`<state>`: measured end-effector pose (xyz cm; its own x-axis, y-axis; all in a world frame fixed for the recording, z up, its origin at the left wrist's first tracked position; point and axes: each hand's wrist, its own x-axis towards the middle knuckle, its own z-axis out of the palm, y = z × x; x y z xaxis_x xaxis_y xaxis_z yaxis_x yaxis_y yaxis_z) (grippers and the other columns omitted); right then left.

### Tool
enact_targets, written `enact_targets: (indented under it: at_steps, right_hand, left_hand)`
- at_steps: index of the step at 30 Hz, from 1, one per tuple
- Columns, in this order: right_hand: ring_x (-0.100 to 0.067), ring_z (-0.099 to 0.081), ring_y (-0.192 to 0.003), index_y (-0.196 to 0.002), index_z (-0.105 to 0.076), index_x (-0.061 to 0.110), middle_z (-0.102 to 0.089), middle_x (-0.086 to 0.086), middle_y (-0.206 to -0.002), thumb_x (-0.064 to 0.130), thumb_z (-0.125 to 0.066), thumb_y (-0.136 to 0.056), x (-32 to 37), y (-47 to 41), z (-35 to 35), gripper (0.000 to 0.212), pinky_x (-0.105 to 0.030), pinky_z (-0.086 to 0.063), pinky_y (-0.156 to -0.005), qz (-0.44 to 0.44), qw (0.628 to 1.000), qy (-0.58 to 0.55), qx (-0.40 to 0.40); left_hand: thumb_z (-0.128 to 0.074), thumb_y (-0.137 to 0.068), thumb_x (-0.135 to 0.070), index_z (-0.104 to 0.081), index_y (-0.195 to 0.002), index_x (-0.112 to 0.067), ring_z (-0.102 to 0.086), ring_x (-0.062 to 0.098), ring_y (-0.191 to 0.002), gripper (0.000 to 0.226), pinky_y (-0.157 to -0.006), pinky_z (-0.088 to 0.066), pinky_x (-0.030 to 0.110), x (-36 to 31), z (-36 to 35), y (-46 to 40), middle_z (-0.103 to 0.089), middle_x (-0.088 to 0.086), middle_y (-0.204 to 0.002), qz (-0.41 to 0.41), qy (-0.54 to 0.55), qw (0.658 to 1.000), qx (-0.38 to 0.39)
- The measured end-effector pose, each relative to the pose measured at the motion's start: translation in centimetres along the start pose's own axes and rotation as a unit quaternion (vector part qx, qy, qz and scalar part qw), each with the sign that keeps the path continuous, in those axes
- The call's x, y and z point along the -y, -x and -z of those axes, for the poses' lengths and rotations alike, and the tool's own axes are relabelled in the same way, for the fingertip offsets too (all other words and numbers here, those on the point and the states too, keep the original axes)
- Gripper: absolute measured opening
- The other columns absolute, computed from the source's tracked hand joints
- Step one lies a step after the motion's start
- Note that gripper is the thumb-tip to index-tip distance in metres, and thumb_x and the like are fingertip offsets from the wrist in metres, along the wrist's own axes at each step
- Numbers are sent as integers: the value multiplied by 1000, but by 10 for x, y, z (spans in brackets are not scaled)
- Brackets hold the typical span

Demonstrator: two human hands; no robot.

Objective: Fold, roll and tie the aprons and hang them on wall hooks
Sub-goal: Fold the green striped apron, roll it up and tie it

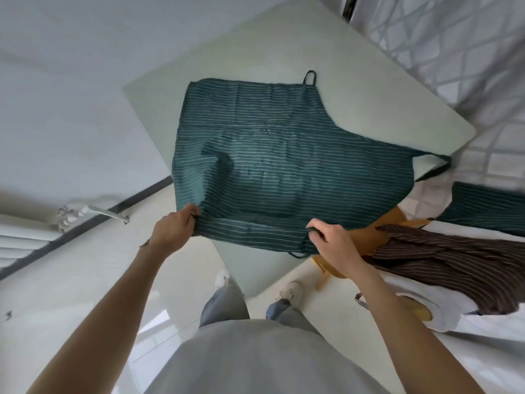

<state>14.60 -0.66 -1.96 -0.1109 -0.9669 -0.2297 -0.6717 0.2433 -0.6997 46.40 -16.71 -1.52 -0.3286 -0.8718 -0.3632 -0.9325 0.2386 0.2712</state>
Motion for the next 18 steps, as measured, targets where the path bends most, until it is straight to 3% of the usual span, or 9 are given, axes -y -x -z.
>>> enact_targets:
  at_steps: [3,6,9,13,16,18]
  right_hand:
    - [-8,-48,-47,-94,-57,18,-43,9,-48,15,-51,-94,12,-14,0,7,-15,-30,-45,1,997,-25,-69]
    - [-10,-51,-53,-96,-59,17,-53,7,-59,21,-53,-95,22,-44,7,7,-15,-33,-48,-11,988,-38,-151]
    - [-9,-56,-59,-100,-63,15,-64,-1,-72,23,-55,-94,32,-82,20,13,-24,-44,-55,-35,972,-12,-232]
    - [-21,-62,-75,-103,-62,14,-69,-6,-85,25,-54,-95,44,-132,45,17,-35,-49,-69,-97,944,38,-312]
    - [-23,-61,-78,-106,-62,12,-69,-9,-91,27,-52,-95,47,-178,66,21,-31,-44,-67,-145,927,48,-343]
    - [-21,-59,-79,-108,-61,10,-68,-10,-94,27,-51,-96,49,-208,77,23,-27,-38,-66,-164,923,64,-343]
  left_hand:
    - [-34,-99,-26,-50,-105,-21,-60,30,-68,18,-60,-38,33,21,8,-3,-61,2,-73,-39,-8,998,-42]
    - [-42,-98,-32,-56,-102,-20,-63,28,-65,18,-58,-48,35,35,27,-28,-69,-2,-80,-111,8,987,-114]
    - [-43,-92,-47,-64,-92,-18,-65,25,-57,36,-51,-48,30,41,51,-75,-71,-1,-76,-190,-14,963,-190]
    - [-41,-86,-57,-67,-88,-21,-65,19,-58,44,-54,-48,27,37,89,-146,-71,-4,-75,-265,-9,947,-179]
    - [-45,-87,-54,-66,-91,-20,-66,21,-63,40,-57,-49,29,38,116,-206,-71,-2,-81,-306,-26,937,-167]
    - [-52,-92,-42,-66,-94,-17,-67,22,-69,28,-57,-50,30,35,125,-242,-71,-1,-86,-322,-35,930,-172]
